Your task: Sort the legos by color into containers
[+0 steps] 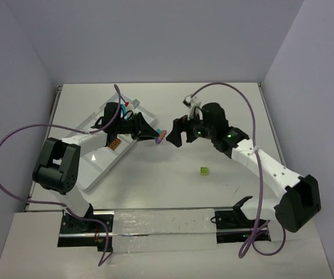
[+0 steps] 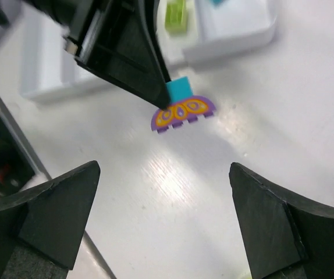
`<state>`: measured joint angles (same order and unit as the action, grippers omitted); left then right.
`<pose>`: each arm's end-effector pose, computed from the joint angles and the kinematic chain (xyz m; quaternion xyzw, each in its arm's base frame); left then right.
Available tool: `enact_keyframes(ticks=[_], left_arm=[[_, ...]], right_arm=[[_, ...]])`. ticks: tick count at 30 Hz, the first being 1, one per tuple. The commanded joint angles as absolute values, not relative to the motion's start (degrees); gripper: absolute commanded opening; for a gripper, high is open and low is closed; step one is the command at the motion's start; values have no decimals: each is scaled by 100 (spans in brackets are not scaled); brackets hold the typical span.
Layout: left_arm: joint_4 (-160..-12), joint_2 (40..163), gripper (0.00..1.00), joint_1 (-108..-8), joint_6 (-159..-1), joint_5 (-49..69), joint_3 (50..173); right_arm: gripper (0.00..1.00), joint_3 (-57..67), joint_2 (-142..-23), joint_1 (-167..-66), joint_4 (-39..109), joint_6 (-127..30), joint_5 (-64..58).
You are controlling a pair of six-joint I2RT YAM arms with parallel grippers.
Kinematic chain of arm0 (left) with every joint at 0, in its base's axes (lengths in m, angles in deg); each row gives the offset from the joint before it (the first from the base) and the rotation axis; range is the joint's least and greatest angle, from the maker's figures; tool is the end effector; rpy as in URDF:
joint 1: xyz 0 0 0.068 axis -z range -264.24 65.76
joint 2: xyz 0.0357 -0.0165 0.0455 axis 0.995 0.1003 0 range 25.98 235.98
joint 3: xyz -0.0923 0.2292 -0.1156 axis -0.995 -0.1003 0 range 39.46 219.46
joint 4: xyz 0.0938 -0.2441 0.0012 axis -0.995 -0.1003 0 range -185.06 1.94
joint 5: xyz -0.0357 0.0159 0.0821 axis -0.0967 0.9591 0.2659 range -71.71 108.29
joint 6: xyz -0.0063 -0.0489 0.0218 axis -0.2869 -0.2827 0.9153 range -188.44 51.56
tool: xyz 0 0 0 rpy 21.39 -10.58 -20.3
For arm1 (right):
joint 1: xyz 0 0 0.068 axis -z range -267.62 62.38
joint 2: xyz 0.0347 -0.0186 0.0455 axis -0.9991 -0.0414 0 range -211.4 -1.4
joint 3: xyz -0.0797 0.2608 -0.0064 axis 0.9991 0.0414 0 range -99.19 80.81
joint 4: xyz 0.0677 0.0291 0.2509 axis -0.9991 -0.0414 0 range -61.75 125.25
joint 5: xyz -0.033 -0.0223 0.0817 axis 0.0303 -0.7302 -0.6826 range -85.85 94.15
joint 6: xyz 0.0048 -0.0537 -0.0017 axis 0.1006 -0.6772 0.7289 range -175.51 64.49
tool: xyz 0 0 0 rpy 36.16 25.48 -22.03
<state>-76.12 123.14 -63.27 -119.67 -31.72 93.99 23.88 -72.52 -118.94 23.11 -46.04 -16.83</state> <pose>0.3237 -0.1534 0.2042 -0.0036 0.8149 -0.5610 0.1458 0.2352 0.1580 0.3138 -0.2526 0.8021 0.3257 0.4322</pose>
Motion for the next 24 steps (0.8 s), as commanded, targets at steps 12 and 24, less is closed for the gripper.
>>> enact_keyframes(ticks=[12, 24], left_arm=[[-3629, 11587, 0, -6526, -14372, -3681, 8554], [-3642, 11600, 0, -6508, -14345, -3673, 8604]], right_arm=[[97, 3714, -7707, -10563, 7520, 108, -4582], [89, 3373, -8543, -10834, 8335, 640, -4674]])
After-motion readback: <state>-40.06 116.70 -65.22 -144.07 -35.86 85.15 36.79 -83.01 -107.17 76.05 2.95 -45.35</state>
